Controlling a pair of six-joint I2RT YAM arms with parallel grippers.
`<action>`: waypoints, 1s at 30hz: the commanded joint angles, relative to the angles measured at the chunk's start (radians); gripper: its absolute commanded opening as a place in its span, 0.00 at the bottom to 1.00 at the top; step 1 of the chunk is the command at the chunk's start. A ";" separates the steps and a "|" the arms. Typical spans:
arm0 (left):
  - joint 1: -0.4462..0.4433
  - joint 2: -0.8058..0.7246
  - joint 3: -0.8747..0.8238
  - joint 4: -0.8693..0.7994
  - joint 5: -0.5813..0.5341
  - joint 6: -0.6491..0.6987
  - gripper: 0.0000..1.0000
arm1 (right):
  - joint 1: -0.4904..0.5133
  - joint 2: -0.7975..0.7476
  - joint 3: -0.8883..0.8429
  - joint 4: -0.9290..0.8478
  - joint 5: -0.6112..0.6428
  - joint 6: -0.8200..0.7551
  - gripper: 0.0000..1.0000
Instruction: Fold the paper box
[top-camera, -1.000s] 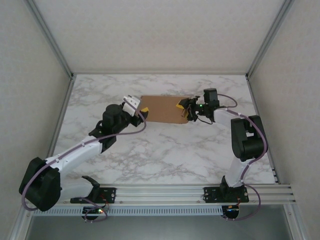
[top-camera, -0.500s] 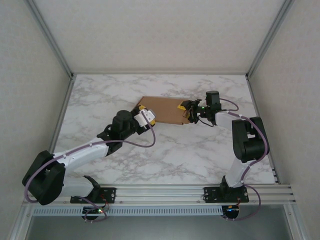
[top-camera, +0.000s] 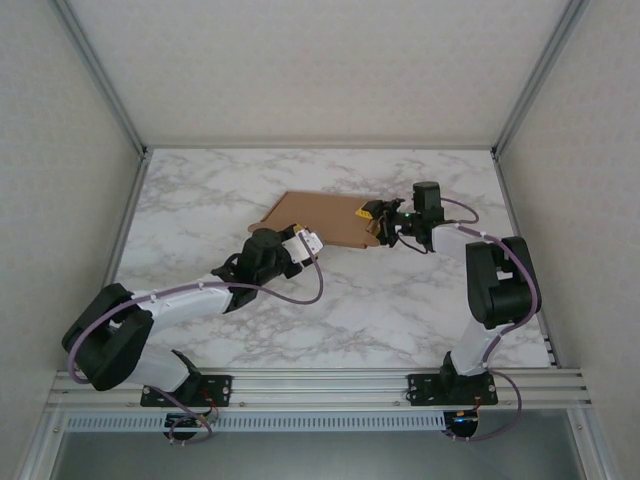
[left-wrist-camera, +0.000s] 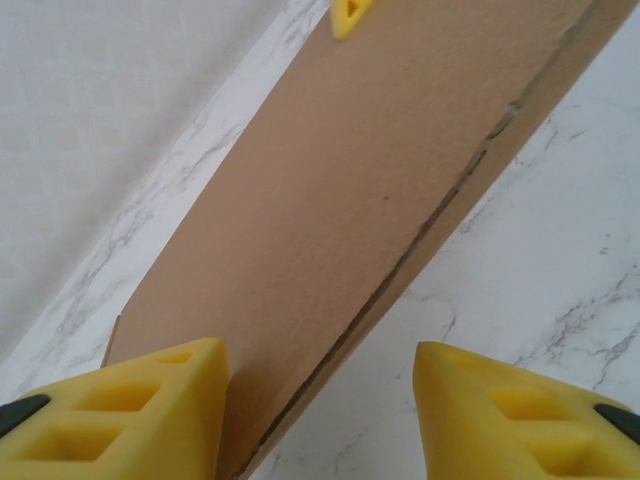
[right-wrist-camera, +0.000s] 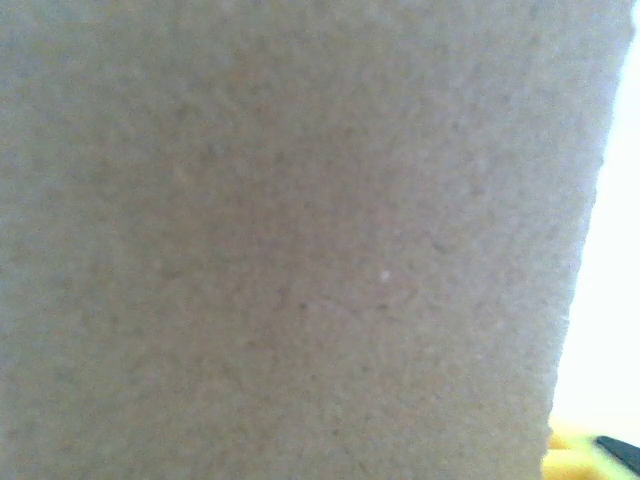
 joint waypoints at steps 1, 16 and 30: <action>-0.025 -0.010 -0.024 0.023 -0.015 -0.021 0.49 | -0.003 -0.032 -0.008 0.040 -0.012 0.034 0.46; -0.029 0.122 0.036 0.036 -0.010 -0.082 0.49 | -0.001 -0.079 -0.025 0.055 -0.003 0.071 0.44; -0.027 0.237 0.112 0.072 -0.016 -0.121 0.50 | 0.034 -0.104 -0.032 0.090 -0.007 0.114 0.45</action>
